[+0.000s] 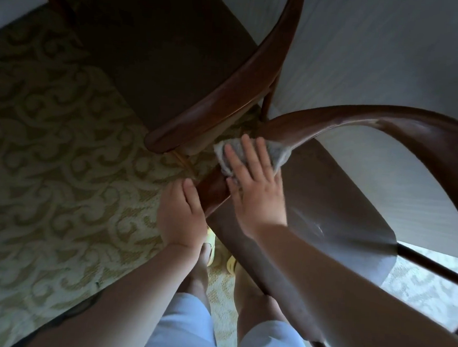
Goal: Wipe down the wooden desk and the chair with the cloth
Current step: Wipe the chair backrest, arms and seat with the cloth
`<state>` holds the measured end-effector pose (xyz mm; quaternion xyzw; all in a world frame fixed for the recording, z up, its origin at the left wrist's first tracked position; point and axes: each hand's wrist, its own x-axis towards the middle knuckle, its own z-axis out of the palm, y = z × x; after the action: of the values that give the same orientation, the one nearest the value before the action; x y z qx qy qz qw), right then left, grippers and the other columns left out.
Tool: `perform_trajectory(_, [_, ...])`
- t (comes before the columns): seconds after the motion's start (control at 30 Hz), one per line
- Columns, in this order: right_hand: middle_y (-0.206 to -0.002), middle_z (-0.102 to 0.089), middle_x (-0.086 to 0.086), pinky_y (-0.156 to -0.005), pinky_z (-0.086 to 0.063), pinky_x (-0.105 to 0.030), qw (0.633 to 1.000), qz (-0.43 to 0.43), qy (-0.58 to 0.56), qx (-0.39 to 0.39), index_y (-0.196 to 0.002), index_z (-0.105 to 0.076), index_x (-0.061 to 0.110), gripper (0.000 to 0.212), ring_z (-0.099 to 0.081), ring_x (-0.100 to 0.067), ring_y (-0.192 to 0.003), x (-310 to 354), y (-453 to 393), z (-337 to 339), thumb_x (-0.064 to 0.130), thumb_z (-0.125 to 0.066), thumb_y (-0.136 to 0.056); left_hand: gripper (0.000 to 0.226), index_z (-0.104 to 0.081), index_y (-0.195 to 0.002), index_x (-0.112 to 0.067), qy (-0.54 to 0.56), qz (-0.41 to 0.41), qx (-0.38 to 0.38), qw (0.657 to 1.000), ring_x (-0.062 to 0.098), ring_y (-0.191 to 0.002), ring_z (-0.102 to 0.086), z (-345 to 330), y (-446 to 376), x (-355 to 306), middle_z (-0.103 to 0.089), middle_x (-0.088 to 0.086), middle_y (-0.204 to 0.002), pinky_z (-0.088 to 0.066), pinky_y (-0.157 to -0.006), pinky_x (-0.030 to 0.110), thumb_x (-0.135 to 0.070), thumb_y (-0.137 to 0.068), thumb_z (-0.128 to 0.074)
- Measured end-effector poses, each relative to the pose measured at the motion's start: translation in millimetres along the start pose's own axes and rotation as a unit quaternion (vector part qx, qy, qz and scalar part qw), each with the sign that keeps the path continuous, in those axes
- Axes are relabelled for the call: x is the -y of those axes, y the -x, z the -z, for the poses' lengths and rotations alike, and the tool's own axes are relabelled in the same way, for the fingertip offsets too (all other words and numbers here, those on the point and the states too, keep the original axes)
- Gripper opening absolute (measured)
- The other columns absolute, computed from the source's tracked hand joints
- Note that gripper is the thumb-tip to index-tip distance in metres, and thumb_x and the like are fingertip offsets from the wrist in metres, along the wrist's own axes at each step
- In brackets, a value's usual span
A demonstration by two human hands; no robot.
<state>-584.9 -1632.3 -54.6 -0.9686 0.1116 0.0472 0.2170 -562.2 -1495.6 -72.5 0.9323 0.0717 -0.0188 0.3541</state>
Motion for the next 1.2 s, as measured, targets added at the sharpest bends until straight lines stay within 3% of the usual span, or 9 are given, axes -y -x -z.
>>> perform_trajectory(0.07, [-0.162, -0.015, 0.003, -0.116, -0.016, -0.045, 0.996, 0.081, 0.014, 0.039, -0.152, -0.026, 0.031, 0.053, 0.000, -0.018, -0.150, 21, 11, -9, 0.034, -0.034, -0.100, 0.040, -0.058, -0.084, -0.003, -0.025, -0.050, 0.010, 0.998, 0.033, -0.067, -0.055, 2, -1, 2, -0.060, 0.014, -0.077, -0.032, -0.057, 0.032, -0.027, -0.098, -0.028])
perform_trajectory(0.17, [-0.163, -0.001, 0.010, -0.118, -0.001, -0.043, 0.956, 0.227, 0.100, 0.155, -0.155, -0.012, 0.034, 0.056, 0.010, -0.013, -0.149, 7, -15, 9, 0.034, -0.031, -0.102, 0.038, -0.056, -0.081, -0.001, -0.073, -0.068, 0.016, 0.995, 0.033, -0.064, -0.054, 4, -3, 0, -0.058, 0.017, -0.074, -0.034, -0.056, 0.032, -0.021, -0.096, -0.028])
perform_trajectory(0.37, [-0.163, -0.007, 0.009, -0.117, 0.003, -0.037, 0.998, -0.055, -0.013, -0.006, -0.154, -0.020, 0.033, 0.052, 0.008, -0.011, -0.149, -5, -25, 20, 0.035, -0.030, -0.103, 0.038, -0.061, -0.108, -0.010, -0.150, -0.136, 0.096, 0.975, 0.028, -0.091, -0.059, -2, -16, -29, -0.066, 0.007, -0.099, -0.044, -0.075, 0.038, -0.026, -0.100, -0.028])
perform_trajectory(0.53, [-0.163, 0.001, 0.012, -0.118, 0.004, -0.044, 0.983, 0.131, 0.046, 0.120, -0.154, -0.011, 0.037, 0.054, 0.013, -0.011, -0.148, -19, -34, 27, 0.031, -0.029, -0.103, 0.037, -0.060, -0.103, -0.010, -0.183, -0.149, 0.100, 0.967, 0.027, -0.094, -0.060, -14, -19, -43, -0.067, 0.006, -0.097, -0.044, -0.080, 0.039, -0.026, -0.097, -0.026])
perform_trajectory(0.73, [-0.163, -0.001, 0.009, -0.120, -0.004, -0.047, 0.991, -0.132, -0.015, -0.023, -0.154, -0.014, 0.036, 0.052, 0.011, -0.013, -0.149, -30, -42, 37, 0.031, -0.031, -0.105, 0.039, -0.056, -0.127, -0.015, -0.204, -0.193, 0.099, 0.955, 0.026, -0.113, -0.056, -18, -17, -45, -0.064, 0.003, -0.122, -0.044, -0.087, 0.040, -0.027, -0.099, -0.031])
perform_trajectory(0.9, [-0.163, -0.004, 0.012, -0.118, 0.004, -0.041, 0.982, 0.115, 0.079, 0.127, -0.154, -0.016, 0.037, 0.050, 0.008, -0.012, -0.149, -22, -61, 43, 0.038, -0.027, -0.105, 0.049, -0.057, -0.118, -0.009, -0.203, -0.174, 0.119, 0.956, 0.030, -0.115, -0.054, -22, -23, -51, -0.062, 0.009, -0.123, -0.041, -0.088, 0.043, -0.031, -0.094, -0.020])
perform_trajectory(1.07, [-0.163, -0.007, 0.009, -0.119, -0.005, -0.045, 0.985, -0.153, -0.010, -0.083, -0.154, -0.018, 0.033, 0.052, 0.005, -0.012, -0.149, -60, -55, 45, 0.035, -0.032, -0.104, 0.050, -0.054, -0.130, -0.015, -0.198, -0.190, 0.131, 0.953, 0.027, -0.118, -0.054, -22, -26, -57, -0.060, 0.005, -0.130, -0.043, -0.088, 0.042, -0.030, -0.097, -0.019])
perform_trajectory(1.13, [-0.163, 0.001, 0.009, -0.117, 0.000, -0.044, 0.988, -0.139, -0.042, -0.055, -0.155, -0.013, 0.032, 0.054, 0.014, -0.011, -0.148, -29, -36, 26, 0.036, -0.026, -0.103, 0.043, -0.056, -0.123, -0.014, -0.193, -0.186, 0.116, 0.956, 0.027, -0.113, -0.056, -23, -25, -56, -0.063, 0.004, -0.123, -0.044, -0.085, 0.042, -0.028, -0.098, -0.024])
perform_trajectory(1.2, [-0.163, 0.002, 0.008, -0.116, 0.005, -0.043, 0.999, -0.020, -0.018, 0.036, -0.155, -0.013, 0.033, 0.055, 0.016, -0.012, -0.148, -11, -27, 19, 0.039, -0.021, -0.101, 0.035, -0.058, -0.109, -0.013, -0.196, -0.171, 0.106, 0.960, 0.026, -0.106, -0.058, -24, -24, -55, -0.066, 0.004, -0.111, -0.043, -0.080, 0.040, -0.027, -0.097, -0.028])
